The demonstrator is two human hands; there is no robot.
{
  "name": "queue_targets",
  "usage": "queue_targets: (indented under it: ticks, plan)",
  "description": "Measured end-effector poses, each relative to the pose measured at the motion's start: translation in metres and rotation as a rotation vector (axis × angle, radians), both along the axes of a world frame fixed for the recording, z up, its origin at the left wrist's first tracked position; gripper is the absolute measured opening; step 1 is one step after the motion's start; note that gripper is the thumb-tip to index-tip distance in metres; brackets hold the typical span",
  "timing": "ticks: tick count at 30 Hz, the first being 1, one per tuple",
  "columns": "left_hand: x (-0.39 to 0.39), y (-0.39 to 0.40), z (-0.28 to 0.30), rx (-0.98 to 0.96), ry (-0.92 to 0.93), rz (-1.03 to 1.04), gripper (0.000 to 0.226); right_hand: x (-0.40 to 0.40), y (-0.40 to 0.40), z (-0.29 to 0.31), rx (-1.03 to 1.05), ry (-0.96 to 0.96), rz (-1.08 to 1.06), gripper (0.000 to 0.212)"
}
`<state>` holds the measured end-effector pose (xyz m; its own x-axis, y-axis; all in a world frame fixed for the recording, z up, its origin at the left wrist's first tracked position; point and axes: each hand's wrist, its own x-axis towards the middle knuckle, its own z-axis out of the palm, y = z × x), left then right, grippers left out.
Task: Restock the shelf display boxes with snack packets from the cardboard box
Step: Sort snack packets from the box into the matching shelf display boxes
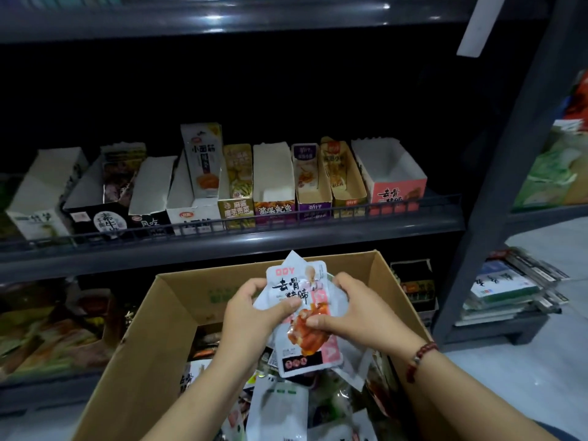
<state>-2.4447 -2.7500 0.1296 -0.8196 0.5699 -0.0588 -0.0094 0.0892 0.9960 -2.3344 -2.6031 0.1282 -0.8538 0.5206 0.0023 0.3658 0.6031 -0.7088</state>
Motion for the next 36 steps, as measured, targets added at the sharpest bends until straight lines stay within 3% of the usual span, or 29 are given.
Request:
queue_targets:
  ticks: [6, 8, 15, 21, 25, 36]
  plan:
    - [-0.015, -0.004, 0.012, 0.153, -0.285, -0.097, 0.040, 0.001, 0.005, 0.012, -0.357, 0.289, -0.108, 0.019]
    - [-0.020, -0.008, 0.019, 0.159, -0.367, -0.180, 0.041, -0.005, 0.001, 0.017, -0.468, 0.359, -0.089, 0.018]
    - [-0.042, -0.016, 0.045, 0.268, -0.483, -0.205, 0.042, -0.047, -0.010, 0.043, -0.445, 0.415, -0.065, 0.020]
    - [-0.067, -0.009, 0.058, 0.260, -0.359, -0.020, 0.025, -0.076, -0.004, 0.056, -0.545, 0.390, -0.077, 0.023]
    - [-0.078, 0.004, 0.062, 0.266, -0.281, 0.046, 0.017, -0.080, 0.014, 0.067, -0.520, 0.421, -0.160, 0.012]
    - [-0.068, 0.079, 0.071, 0.099, -0.137, -0.071, 0.027, -0.073, 0.089, 0.082, -0.474, 0.340, -0.128, 0.027]
